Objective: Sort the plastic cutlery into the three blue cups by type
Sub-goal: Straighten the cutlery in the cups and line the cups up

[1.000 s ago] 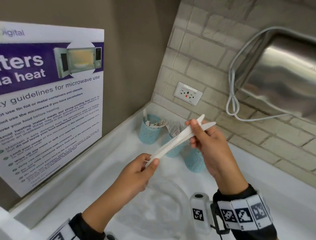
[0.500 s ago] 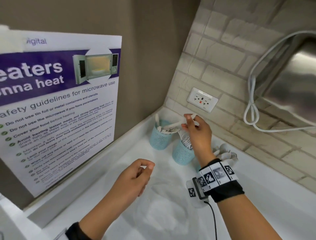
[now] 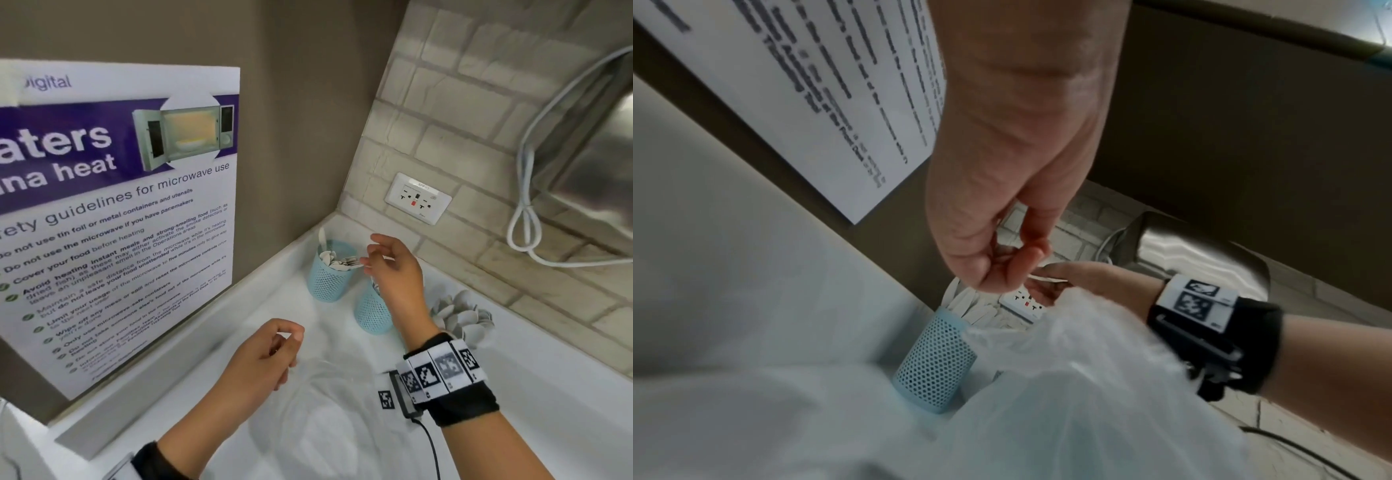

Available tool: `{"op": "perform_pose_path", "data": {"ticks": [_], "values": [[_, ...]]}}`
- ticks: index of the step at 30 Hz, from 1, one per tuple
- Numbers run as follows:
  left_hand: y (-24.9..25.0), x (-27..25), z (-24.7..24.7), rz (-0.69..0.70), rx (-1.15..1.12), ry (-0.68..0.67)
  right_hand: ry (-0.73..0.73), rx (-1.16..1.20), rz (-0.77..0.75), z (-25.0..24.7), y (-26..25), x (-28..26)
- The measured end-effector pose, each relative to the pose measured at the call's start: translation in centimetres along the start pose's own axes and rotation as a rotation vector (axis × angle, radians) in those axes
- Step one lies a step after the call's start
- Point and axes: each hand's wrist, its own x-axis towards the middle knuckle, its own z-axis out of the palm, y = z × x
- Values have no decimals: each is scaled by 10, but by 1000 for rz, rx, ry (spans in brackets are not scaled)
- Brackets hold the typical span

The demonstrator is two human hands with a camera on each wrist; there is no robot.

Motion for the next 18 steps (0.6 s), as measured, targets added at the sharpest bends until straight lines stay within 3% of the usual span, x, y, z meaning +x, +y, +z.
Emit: {"op": "perform_pose_path", "data": {"ticks": [4, 7, 10, 13, 18], "values": [[-1, 22, 6, -30, -50, 26, -101, -65, 17, 2, 8, -20], [-4, 43, 14, -12, -42, 18, -296, -367, 76, 8, 32, -30], [-8, 76, 27, 2, 15, -20, -381, -627, 154, 20, 52, -31], [-9, 111, 37, 11, 156, -55, -329, -610, 209, 34, 57, -25], [-12, 161, 41, -8, 268, -76, -161, -478, 136, 53, 60, -6]]}}
